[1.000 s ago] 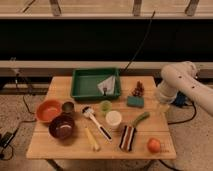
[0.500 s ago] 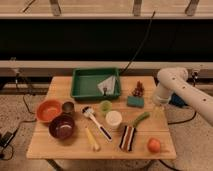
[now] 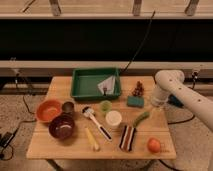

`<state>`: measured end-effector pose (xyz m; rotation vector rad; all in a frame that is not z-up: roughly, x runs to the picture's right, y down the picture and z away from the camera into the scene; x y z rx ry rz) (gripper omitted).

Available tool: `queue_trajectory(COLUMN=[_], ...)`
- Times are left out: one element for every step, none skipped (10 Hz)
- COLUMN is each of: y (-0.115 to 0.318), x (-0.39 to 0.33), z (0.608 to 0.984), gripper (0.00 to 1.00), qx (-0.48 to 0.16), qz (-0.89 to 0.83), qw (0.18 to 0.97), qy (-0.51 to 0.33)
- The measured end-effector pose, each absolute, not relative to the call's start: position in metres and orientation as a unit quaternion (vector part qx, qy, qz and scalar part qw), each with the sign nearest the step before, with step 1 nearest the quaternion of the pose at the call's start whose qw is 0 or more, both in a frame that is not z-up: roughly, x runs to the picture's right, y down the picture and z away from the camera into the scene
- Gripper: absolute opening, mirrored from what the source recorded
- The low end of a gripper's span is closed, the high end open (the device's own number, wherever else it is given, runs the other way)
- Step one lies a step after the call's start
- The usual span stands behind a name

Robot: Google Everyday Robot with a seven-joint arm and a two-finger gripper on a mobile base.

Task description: Place pepper in purple bowl

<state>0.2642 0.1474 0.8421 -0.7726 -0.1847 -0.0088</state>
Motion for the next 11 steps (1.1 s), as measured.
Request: queue_trajectory(y=[0.149,0.153,0.155,0.157,0.159,0.163,0.165,0.168,0.171,0.173,0.175], x=[0.262,0.259,0.258,0.257,0.255,0.254,0.253,0.252,0.251,0.251,0.25], z=[0.845,0.852,0.855,0.858,0.862,0.866,0.868,0.869,0.871,0.871,0.871], gripper=[0.65,0.65,0.65,0.65,0.65,0.65,0.65,0.65,0.61,0.54,0.46], qx=[-0.378,-0.383,-0.385,-0.386,-0.388,-0.392,-0.394,-0.396,-0.399,-0.4,-0.401], qz=[-0.006,-0.007,-0.008,-0.009,-0.01,-0.01,-0.011,-0.011,-0.014,-0.015,-0.016], qw=[0.921,0.919,0.918,0.917,0.916,0.915,0.914,0.913,0.912,0.911,0.911], qy=[-0.092,-0.094,-0.095,-0.095,-0.096,-0.097,-0.098,-0.097,-0.097,-0.096,-0.096])
